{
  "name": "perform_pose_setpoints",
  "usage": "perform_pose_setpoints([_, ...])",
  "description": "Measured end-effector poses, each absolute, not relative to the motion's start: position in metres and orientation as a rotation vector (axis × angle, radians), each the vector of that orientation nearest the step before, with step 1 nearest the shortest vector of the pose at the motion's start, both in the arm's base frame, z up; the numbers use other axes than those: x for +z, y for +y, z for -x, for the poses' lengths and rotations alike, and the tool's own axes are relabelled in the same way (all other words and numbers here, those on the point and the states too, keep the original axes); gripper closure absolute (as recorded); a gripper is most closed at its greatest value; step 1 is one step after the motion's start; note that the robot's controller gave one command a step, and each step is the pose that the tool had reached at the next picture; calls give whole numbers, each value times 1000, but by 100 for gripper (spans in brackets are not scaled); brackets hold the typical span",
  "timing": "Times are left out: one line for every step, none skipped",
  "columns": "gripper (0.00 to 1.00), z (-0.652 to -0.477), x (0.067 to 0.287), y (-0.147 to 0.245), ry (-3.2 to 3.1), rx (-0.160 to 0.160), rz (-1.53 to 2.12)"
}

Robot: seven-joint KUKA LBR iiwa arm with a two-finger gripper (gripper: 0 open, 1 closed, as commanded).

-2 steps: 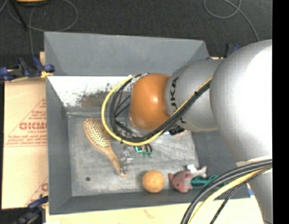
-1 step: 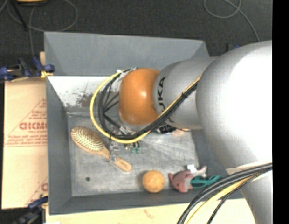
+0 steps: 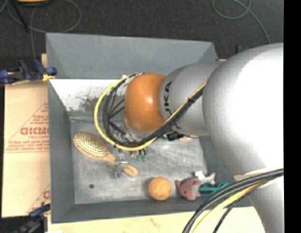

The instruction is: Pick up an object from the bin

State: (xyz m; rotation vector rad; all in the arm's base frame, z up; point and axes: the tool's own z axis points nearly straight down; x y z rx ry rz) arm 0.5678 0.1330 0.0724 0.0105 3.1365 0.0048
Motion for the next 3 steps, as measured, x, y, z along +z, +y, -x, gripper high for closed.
perform_pose_setpoints([100,-569,74,132,3133,6,-18])
perform_pose_setpoints([100,-569,74,132,3133,6,-18])
perform_pose_setpoints([100,-556,234,123,3136,3,-65])
